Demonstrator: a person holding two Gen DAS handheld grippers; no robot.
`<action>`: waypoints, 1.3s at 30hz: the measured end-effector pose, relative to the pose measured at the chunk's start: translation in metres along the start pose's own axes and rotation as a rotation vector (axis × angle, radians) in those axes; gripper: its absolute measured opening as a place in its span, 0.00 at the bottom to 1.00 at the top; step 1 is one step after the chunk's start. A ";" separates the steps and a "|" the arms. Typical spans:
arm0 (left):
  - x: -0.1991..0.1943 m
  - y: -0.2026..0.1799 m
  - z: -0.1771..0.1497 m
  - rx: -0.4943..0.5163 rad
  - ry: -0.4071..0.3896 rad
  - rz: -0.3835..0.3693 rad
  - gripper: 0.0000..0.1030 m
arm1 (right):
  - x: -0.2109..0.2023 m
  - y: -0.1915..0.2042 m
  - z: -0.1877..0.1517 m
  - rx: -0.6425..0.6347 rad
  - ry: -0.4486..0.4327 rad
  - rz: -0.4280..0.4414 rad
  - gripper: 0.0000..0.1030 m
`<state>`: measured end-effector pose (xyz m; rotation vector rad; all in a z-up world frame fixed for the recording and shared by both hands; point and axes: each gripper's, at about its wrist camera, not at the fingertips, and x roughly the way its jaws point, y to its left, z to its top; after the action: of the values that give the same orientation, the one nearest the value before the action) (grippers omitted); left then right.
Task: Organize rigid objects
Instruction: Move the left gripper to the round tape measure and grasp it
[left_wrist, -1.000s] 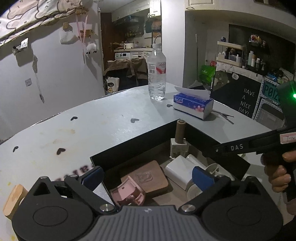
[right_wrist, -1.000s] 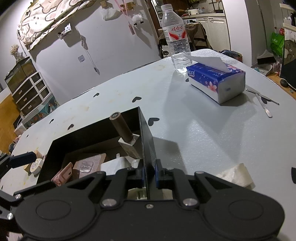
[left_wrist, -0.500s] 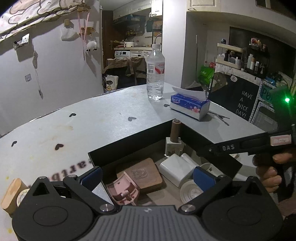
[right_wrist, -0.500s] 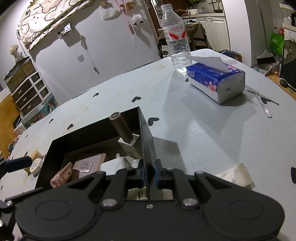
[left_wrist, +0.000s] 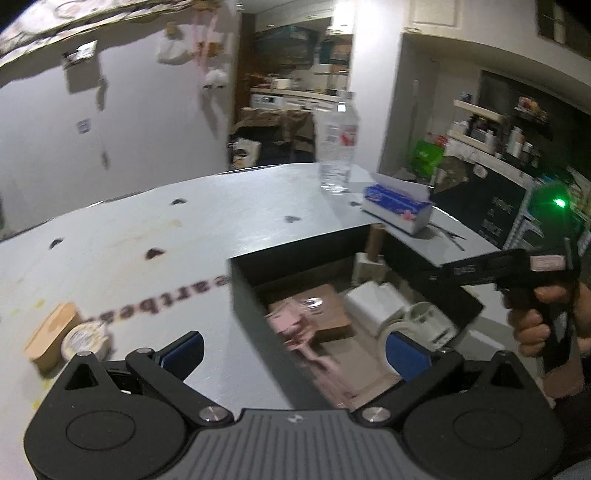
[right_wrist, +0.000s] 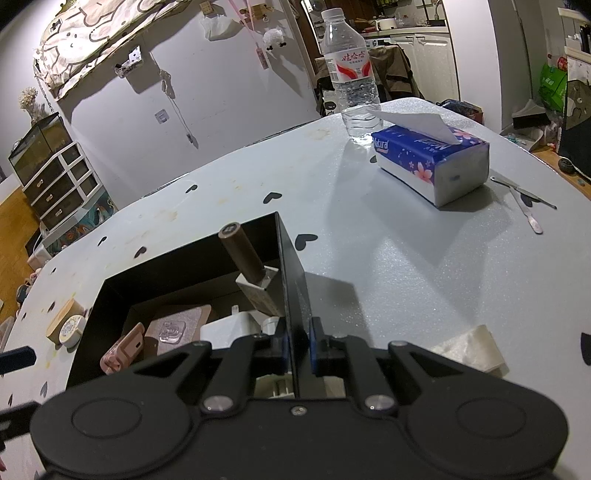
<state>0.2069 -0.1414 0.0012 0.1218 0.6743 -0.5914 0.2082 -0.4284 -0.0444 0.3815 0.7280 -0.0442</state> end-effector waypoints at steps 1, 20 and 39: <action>-0.001 0.006 -0.001 -0.015 -0.002 0.014 1.00 | 0.000 0.000 0.000 0.000 0.000 0.000 0.11; 0.030 0.111 -0.030 -0.362 0.023 0.370 1.00 | 0.000 0.000 0.000 0.000 0.000 0.000 0.11; 0.074 0.131 -0.022 -0.329 -0.061 0.526 0.69 | 0.000 -0.002 -0.001 -0.002 0.001 -0.001 0.11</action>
<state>0.3133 -0.0614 -0.0727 -0.0275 0.6390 0.0241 0.2071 -0.4303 -0.0455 0.3791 0.7296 -0.0438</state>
